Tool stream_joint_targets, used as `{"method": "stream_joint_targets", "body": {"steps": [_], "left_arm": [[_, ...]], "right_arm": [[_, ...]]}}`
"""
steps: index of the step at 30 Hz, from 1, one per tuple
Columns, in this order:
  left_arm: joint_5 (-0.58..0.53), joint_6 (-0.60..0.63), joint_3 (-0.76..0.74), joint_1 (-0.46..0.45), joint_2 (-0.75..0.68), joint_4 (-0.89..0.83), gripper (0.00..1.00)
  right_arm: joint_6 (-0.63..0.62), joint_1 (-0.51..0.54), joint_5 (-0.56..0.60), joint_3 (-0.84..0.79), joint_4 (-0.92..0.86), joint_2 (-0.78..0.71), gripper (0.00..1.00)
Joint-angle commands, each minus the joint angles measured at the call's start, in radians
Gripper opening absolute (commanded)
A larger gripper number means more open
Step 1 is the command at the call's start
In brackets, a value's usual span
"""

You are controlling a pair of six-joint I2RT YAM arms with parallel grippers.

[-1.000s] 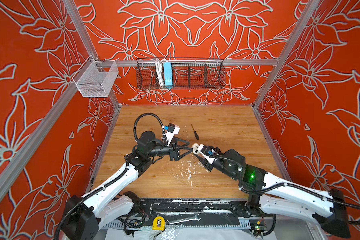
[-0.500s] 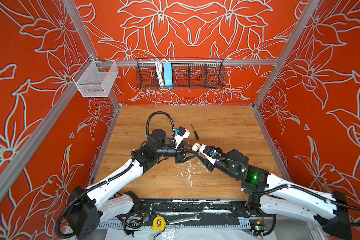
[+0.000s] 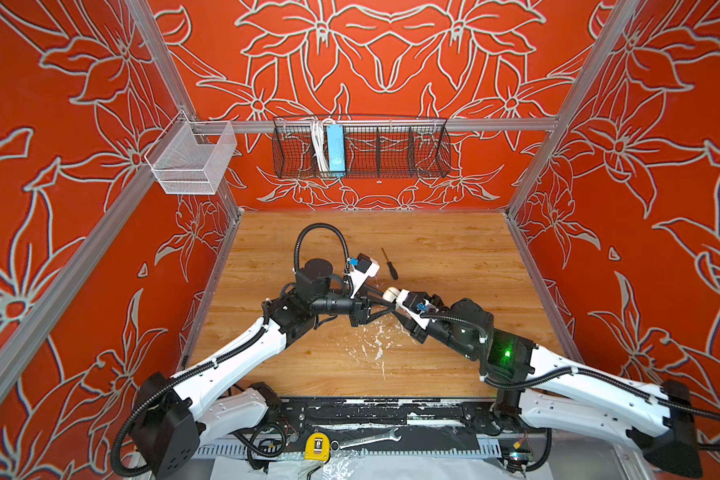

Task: Insert the wireless bluetooth earbuds into the charging case
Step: 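Close the left gripper on the white case held by the right gripper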

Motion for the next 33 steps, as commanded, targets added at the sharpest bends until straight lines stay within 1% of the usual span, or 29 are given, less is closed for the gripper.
{"method": "stream_joint_targets", "body": {"steps": [1, 5, 15, 19, 23, 29, 33], "left_arm": [[-0.023, 0.022, 0.024, -0.01, -0.023, -0.011, 0.42], [-0.039, 0.025, 0.02, -0.01, -0.027, -0.013, 0.43], [-0.023, 0.029, 0.038, -0.011, -0.002, -0.031, 0.43], [-0.022, 0.028, 0.038, -0.011, 0.004, -0.025, 0.45], [-0.021, 0.032, 0.046, -0.011, 0.011, -0.037, 0.45], [-0.018, 0.036, 0.052, -0.011, 0.019, -0.046, 0.43], [-0.018, 0.035, 0.052, -0.013, 0.022, -0.044, 0.38]], "right_arm": [[-0.033, 0.009, -0.01, 0.026, 0.0, 0.0, 0.15], [-0.036, 0.012, -0.006, 0.023, 0.003, -0.005, 0.15], [-0.038, 0.018, -0.011, 0.032, -0.006, 0.002, 0.15], [-0.041, 0.02, -0.004, 0.029, -0.002, 0.003, 0.15], [-0.043, 0.021, -0.005, 0.032, -0.006, 0.006, 0.15], [-0.043, 0.023, -0.008, 0.035, -0.009, 0.011, 0.15], [-0.043, 0.023, -0.003, 0.034, -0.004, 0.008, 0.15]]}}
